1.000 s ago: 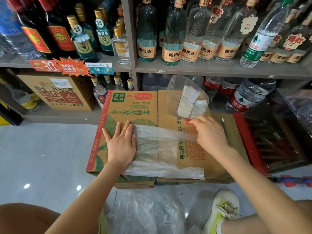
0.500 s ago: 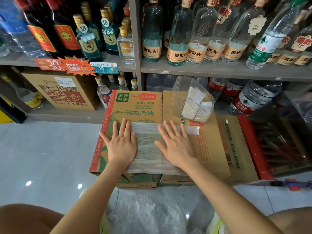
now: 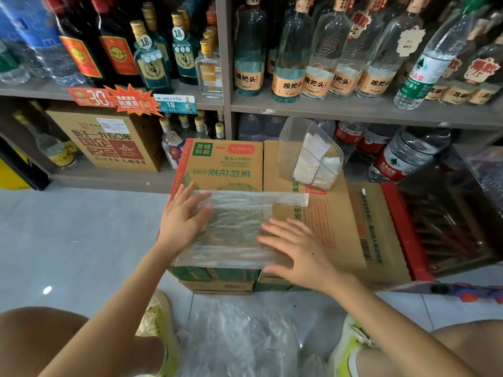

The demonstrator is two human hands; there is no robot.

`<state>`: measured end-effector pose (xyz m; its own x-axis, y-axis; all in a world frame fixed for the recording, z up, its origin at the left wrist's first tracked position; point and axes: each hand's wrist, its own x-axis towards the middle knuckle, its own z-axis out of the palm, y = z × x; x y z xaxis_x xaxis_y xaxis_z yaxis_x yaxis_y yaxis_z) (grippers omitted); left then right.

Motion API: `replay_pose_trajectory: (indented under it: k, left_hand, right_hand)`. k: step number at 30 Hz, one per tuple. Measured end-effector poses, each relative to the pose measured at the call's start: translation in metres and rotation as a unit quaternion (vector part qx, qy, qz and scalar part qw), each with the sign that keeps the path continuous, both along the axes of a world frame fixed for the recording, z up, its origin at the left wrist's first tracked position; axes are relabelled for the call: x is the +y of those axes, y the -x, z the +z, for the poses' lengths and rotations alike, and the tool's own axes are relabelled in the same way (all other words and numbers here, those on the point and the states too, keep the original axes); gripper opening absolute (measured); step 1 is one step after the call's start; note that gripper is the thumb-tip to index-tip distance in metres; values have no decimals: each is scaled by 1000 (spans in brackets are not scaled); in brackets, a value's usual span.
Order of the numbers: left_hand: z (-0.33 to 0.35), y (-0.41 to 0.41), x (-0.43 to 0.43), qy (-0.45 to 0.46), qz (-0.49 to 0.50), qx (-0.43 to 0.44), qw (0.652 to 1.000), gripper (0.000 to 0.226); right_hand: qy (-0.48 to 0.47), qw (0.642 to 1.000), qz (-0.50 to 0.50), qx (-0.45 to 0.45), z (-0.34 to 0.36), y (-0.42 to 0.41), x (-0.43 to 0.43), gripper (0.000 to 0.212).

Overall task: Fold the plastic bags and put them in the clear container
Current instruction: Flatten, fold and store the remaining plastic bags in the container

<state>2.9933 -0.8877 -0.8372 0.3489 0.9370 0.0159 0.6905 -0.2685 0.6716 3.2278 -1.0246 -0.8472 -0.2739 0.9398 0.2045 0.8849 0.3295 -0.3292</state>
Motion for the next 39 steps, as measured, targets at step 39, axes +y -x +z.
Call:
replay_pose_trajectory:
  k: [39]
  left_hand:
    - [-7,-2,-30,-277,56,130,950,35]
  right_hand:
    - [224,955,-194,13,33,-12,81,24]
